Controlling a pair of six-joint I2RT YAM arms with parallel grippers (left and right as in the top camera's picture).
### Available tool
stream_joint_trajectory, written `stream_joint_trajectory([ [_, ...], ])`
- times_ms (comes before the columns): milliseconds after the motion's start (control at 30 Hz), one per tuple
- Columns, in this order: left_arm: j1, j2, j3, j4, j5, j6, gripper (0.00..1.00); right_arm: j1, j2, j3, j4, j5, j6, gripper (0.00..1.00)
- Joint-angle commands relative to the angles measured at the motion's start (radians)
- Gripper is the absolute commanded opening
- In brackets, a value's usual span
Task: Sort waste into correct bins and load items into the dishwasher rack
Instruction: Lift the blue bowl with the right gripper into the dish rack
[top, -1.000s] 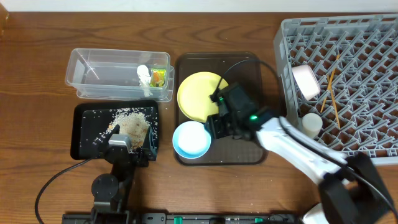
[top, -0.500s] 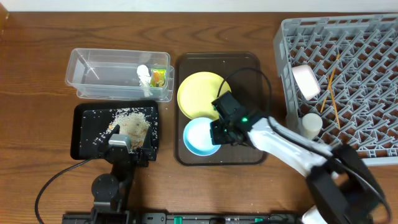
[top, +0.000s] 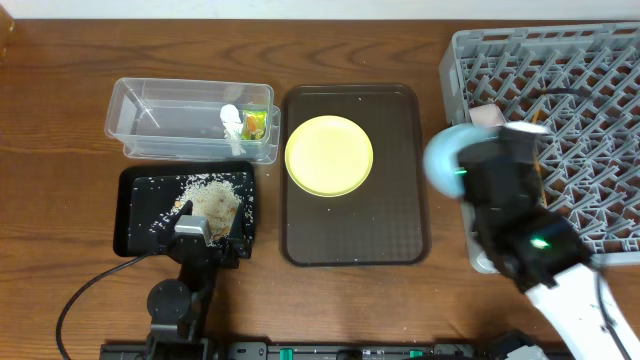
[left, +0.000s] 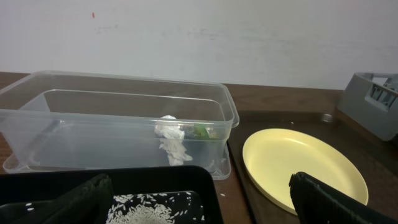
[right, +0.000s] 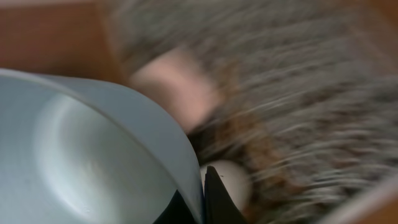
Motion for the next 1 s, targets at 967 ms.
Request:
stream_joint_trajectory([
  [967, 0.003, -0.007, -0.015, -0.011, -0.001, 0.009, 0.93, -0.393, 0.651, 0.015, 0.678, 0.381, -0.663, 0.01],
])
